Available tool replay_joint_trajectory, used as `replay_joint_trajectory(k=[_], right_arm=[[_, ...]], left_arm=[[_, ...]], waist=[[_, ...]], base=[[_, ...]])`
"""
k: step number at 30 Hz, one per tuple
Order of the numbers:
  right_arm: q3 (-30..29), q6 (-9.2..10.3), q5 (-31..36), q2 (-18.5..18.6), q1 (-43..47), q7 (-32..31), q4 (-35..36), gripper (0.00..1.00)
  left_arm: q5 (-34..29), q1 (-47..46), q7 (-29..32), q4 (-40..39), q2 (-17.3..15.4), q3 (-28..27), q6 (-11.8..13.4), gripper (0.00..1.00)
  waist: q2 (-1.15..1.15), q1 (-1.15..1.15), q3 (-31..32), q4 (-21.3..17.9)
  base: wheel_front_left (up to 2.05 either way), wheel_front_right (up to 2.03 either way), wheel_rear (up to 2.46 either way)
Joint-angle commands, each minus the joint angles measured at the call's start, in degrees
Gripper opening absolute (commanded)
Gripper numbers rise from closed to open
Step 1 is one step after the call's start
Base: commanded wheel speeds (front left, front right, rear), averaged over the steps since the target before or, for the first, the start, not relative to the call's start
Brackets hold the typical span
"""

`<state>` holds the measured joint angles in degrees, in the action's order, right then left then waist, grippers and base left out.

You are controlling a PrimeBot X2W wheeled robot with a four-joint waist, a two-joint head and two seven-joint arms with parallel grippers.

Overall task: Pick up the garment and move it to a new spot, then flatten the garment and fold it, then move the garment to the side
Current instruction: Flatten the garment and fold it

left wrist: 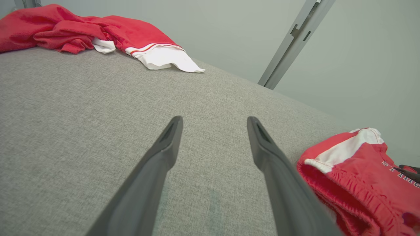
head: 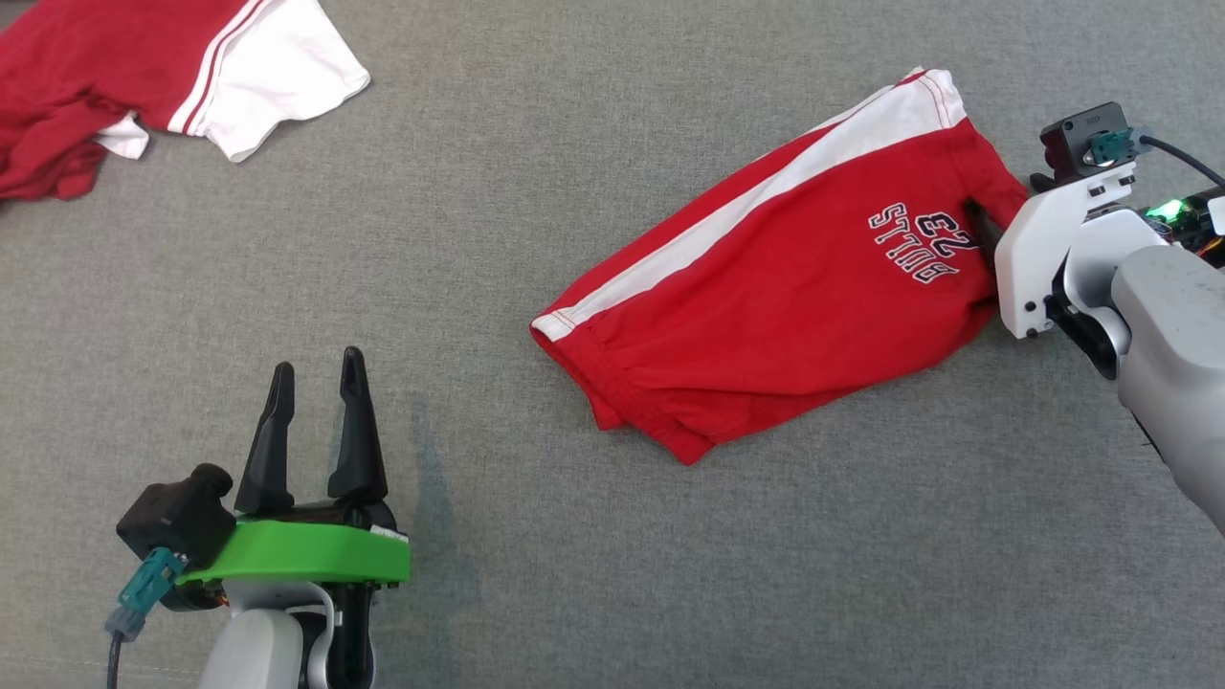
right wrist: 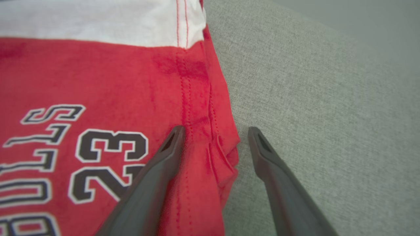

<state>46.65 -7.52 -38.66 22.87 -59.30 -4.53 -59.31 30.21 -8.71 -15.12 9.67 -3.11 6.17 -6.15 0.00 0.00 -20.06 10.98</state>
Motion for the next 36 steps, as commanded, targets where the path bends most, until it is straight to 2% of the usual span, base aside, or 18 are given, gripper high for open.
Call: replay_joint_trajectory(k=[1, 3, 4, 11, 21, 29, 36], right_arm=[[0.78, 0.06, -0.78, 0.26, 1.79, -0.56, 0.00, 0.51], [1.61, 0.06, -1.73, 0.39, 1.81, -0.66, 0.40, 0.22], [2.04, 0.06, -2.21, 0.33, 1.73, -0.64, 0.58, 0.01], [2.74, 0.07, -5.01, -0.38, 0.63, 1.87, 0.49, 0.00], [0.20, 0.07, -9.53, -1.30, 2.28, 11.29, -0.26, 0.00], [-3.62, 0.06, -11.48, -2.73, 7.76, 18.29, -2.12, 0.00], [-9.32, 0.07, -9.94, -3.10, 12.61, 19.74, -1.73, 0.00]], left_arm=[[-0.62, 0.72, -0.03, -0.17, 0.05, -0.33, -0.31, 1.00], [-0.94, 0.63, -0.03, -0.32, 0.12, -0.60, -0.38, 1.00], [-1.18, 0.47, -0.03, -0.39, 0.12, -0.76, -0.45, 1.00], [-2.43, -0.88, -0.04, -0.80, 0.20, -0.89, -0.67, 1.00], [-4.58, -2.68, -0.04, -0.17, 0.16, -0.44, -0.82, 1.00], [-6.11, -1.44, -0.04, 0.62, 0.15, -1.12, -0.98, 1.00], [-6.38, -0.33, -0.04, 0.84, 0.13, -1.42, -1.13, 1.00]], waist=[[0.00, 0.00, -0.08, -0.06], [0.00, 0.00, -0.07, -0.25], [0.00, 0.00, -0.05, -0.41], [0.00, 0.00, 0.66, -2.06], [0.00, 0.00, 3.46, -7.58], [0.00, 0.00, 5.74, -13.50], [0.00, 0.00, 6.86, -16.14]], base=[[0.00, 0.00, 0.00], [0.00, 0.00, 0.00], [0.00, 0.00, 0.00], [0.00, 0.00, 0.00], [0.00, 0.00, 0.00], [0.00, 0.00, 0.00], [0.00, 0.00, 0.00]])
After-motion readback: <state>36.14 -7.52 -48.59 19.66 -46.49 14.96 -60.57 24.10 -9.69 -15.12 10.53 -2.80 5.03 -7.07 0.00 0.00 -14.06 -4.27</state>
